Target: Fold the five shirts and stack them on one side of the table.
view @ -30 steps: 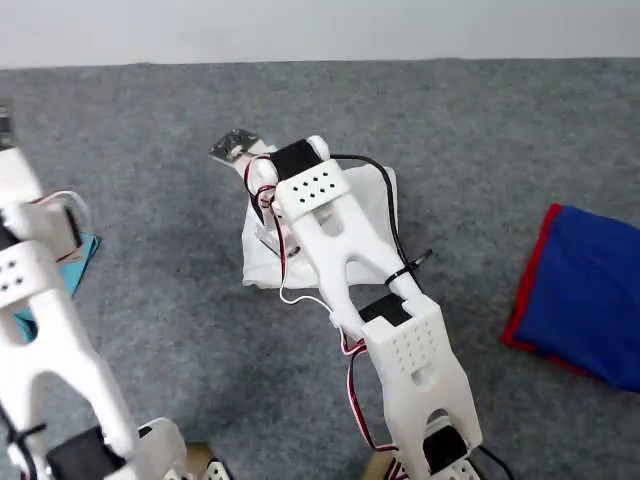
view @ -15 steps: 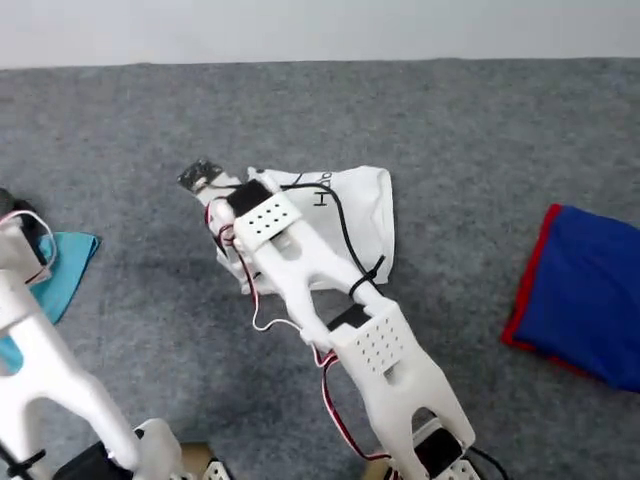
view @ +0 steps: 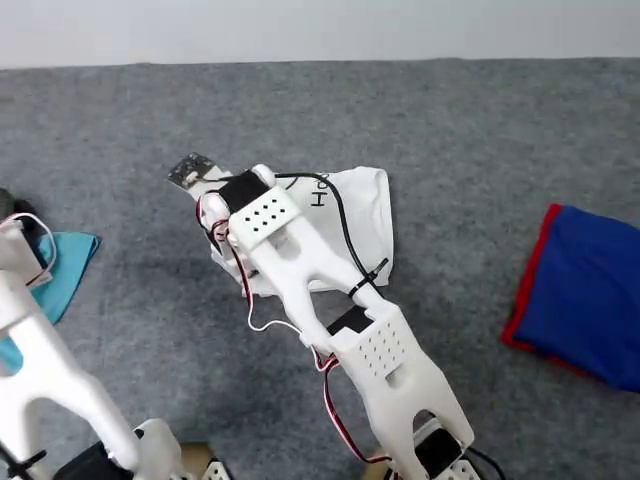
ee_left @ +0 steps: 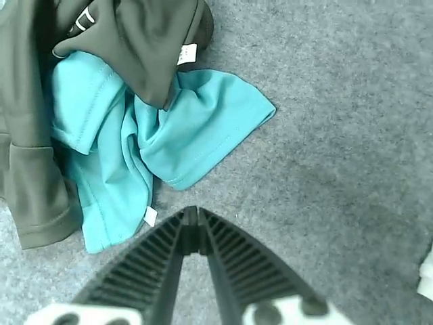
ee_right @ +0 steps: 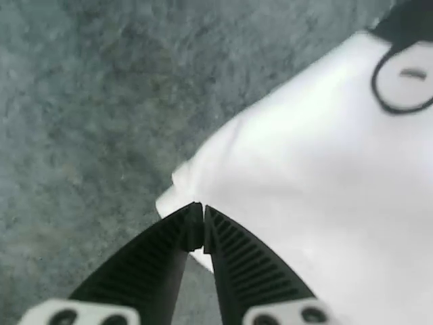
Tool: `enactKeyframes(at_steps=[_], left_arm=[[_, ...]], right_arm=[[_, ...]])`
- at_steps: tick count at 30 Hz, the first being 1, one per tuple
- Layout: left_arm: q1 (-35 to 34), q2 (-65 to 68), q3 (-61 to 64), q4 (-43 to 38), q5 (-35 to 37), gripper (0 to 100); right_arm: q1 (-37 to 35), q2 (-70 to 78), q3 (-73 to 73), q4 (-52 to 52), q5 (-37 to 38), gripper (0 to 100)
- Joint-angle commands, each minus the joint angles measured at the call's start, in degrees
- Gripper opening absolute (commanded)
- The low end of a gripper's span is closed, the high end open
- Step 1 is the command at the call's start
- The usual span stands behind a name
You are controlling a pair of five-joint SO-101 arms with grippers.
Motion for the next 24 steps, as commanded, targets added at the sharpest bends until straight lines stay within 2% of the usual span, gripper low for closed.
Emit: enactKeyframes(at_steps=[1, 7, 14, 17, 21, 24], left_arm=[[-0.2, -2.1, -0.2, -1.2, 0.3, 0], [-0.2, -2.1, -0.2, -1.2, 0.1, 0], [-0.1, -2.1, -0.3, -1.3, 0.1, 0], [-0.1, -2.1, -0.3, -1.7, 0.1, 0], [0.0, -2.1, -0.3, -2.7, 0.3, 0], [0.0, -2.1, -0.3, -2.9, 0.3, 0]], right_arm=[[0.4, 0.9, -0.4, 2.5, -0.4, 1.0], [2.7, 6.0, -4.1, 7.4, -0.3, 1.0], [7.1, -2.4, -12.0, 7.0, -0.2, 1.2], [11.5, -3.4, -14.5, 5.8, 0.1, 1.4], [20.4, -1.2, -15.6, 1.2, 5.4, 1.5], [26.2, 2.7, -15.7, -1.3, 6.1, 1.5]])
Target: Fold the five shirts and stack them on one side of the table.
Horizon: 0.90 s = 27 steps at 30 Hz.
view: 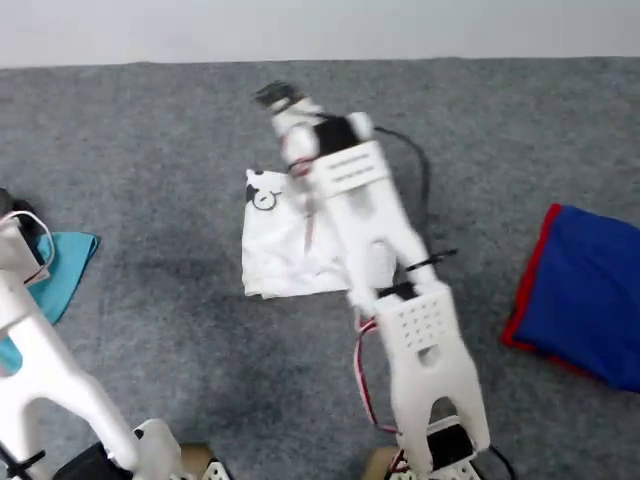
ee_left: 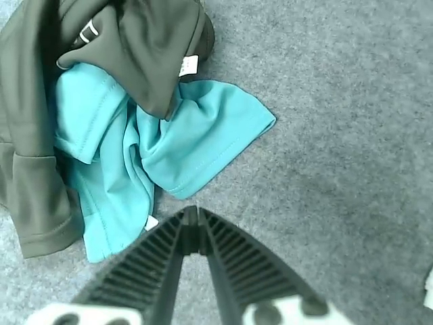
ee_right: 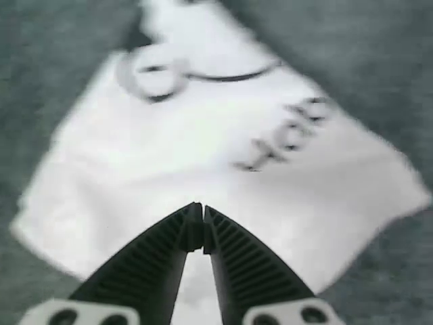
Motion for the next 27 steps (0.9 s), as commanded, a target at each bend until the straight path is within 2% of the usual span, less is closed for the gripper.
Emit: enactKeyframes(at_steps=[1, 8, 12, 20, 23, 27], left_arm=[[0.0, -2.1, -0.3, -1.2, 0.3, 0], [0.0, -1.8, -0.3, -1.2, 0.3, 0], [0.0, -1.8, -0.3, -1.2, 0.3, 0], [1.1, -1.8, -0.3, -1.3, 0.3, 0], [2.3, -2.0, -0.3, -1.3, 0.3, 0], [2.7, -2.1, -0.5, -1.3, 0.4, 0]], right_arm=[[7.2, 2.4, -2.8, -2.2, 1.6, 1.5], [13.3, 11.0, -3.1, -1.3, 1.7, 1.3], [14.6, 10.6, -4.3, -0.4, 1.7, 1.1], [10.5, 4.4, -15.4, 7.3, 1.7, 1.0], [8.4, 0.3, -12.1, 7.3, 1.7, 1.0], [6.9, -7.3, 0.4, 7.3, 1.5, 1.0]])
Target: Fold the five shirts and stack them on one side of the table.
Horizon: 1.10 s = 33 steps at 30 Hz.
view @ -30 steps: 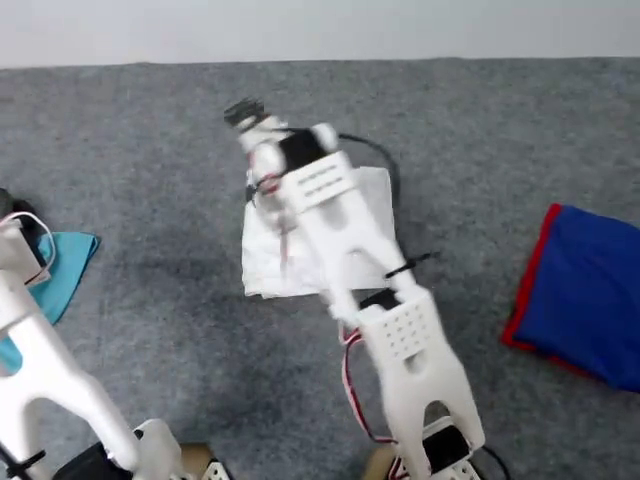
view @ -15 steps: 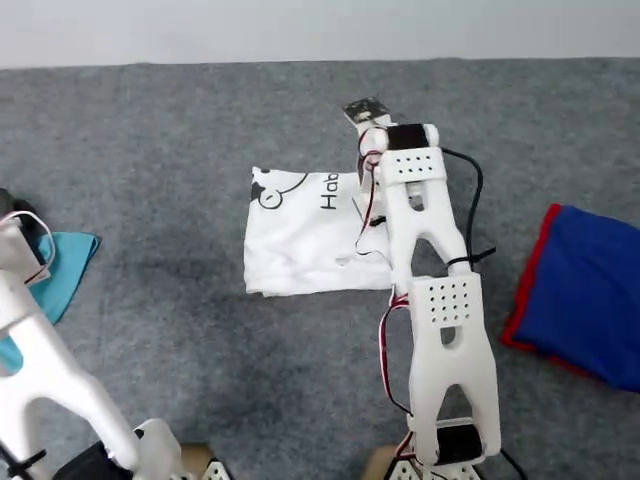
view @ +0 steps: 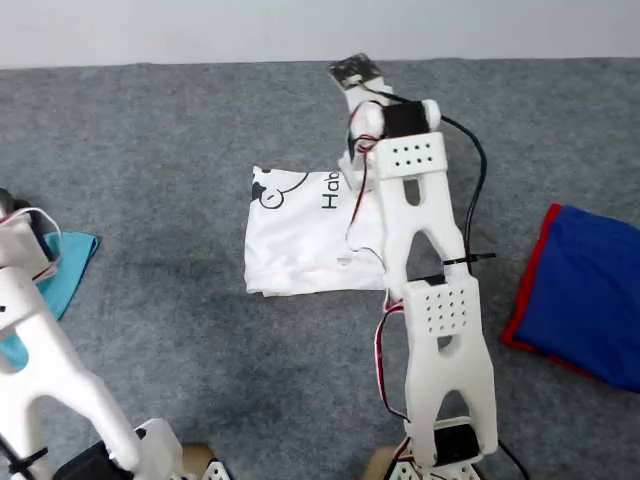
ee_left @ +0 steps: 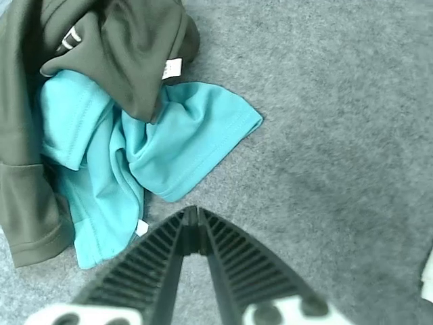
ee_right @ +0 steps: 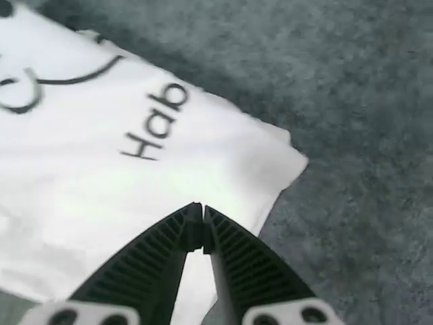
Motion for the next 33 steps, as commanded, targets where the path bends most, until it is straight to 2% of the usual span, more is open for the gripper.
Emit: enactKeyframes(at_steps=[1, 8, 11, 16, 23, 27, 33], left_arm=[[0.2, -2.1, -0.5, -1.3, 0.4, 0], [0.2, -2.1, -0.5, -1.3, 0.4, 0], [0.4, -2.1, -0.5, -1.3, 0.4, 0], [0.4, -2.1, -0.5, -1.2, 0.4, 0], [0.2, -2.1, -0.3, -1.0, 0.4, 0], [0.2, -2.1, -0.3, -1.0, 0.4, 0], [0.2, -2.1, -0.3, -1.0, 0.4, 0]], right_arm=[[-0.9, -10.7, 10.6, 2.5, 0.2, 1.0], [-0.9, -21.1, 33.3, 2.2, -0.4, 1.0], [-0.9, -21.3, 38.7, 1.4, -3.0, 1.0], [0.2, -20.4, 48.7, -2.7, -3.1, 1.0], [2.2, -22.5, 51.9, -5.0, -2.8, 1.0], [-1.6, -29.8, 51.9, -3.6, -2.0, 1.0], [-11.1, -36.4, 51.9, -5.8, -2.3, 1.0]])
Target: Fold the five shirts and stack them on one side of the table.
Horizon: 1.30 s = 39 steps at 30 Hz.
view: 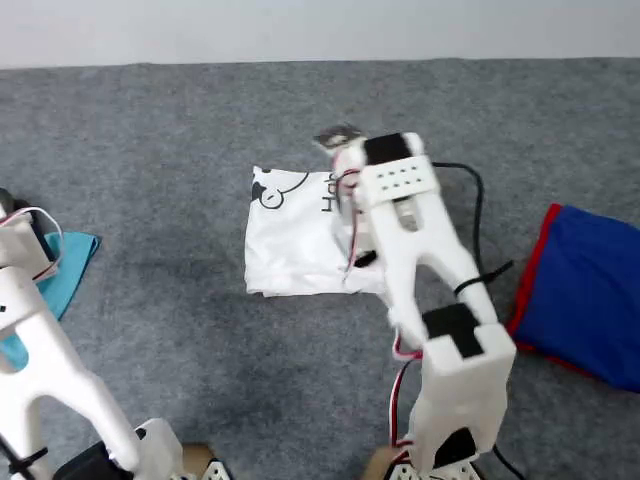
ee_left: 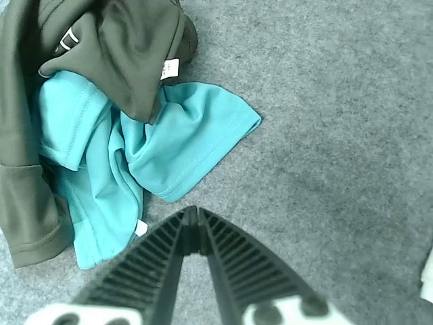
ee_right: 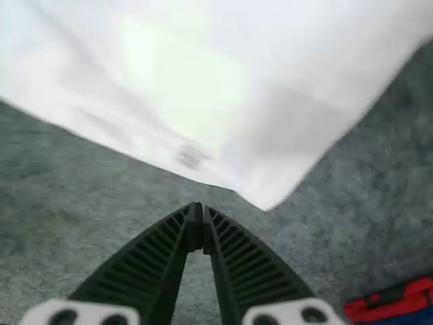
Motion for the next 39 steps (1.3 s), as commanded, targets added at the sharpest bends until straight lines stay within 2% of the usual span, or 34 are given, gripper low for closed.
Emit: enactKeyframes(at_steps=[1, 5, 10, 16, 24, 32, 39], left_arm=[[0.2, -2.1, -0.3, -1.0, 0.4, 0], [0.2, -2.1, -0.3, -1.0, 0.4, 0], [0.1, -2.1, -0.3, -0.9, 0.4, 0], [0.1, -2.2, -0.3, -0.9, 0.4, 0], [0.3, -2.2, -0.3, -1.0, 0.4, 0], [0.4, -2.0, -0.3, -1.1, 0.4, 0], [0.3, -2.1, -0.3, -1.0, 0.4, 0]], right_arm=[[-5.3, -4.4, -0.2, -2.2, 0.3, 1.0], [-9.2, -0.7, -0.2, -7.4, 0.3, 1.0], [-10.6, 6.5, -0.2, -13.2, 0.3, 1.0], [-11.9, 11.6, 0.1, -9.4, 0.2, 1.0], [-12.2, 6.6, -3.3, -4.7, 0.5, 1.0], [-13.0, 4.1, -9.2, -12.7, 0.3, 1.2], [-17.8, 12.4, -9.3, -17.0, 0.3, 1.1]])
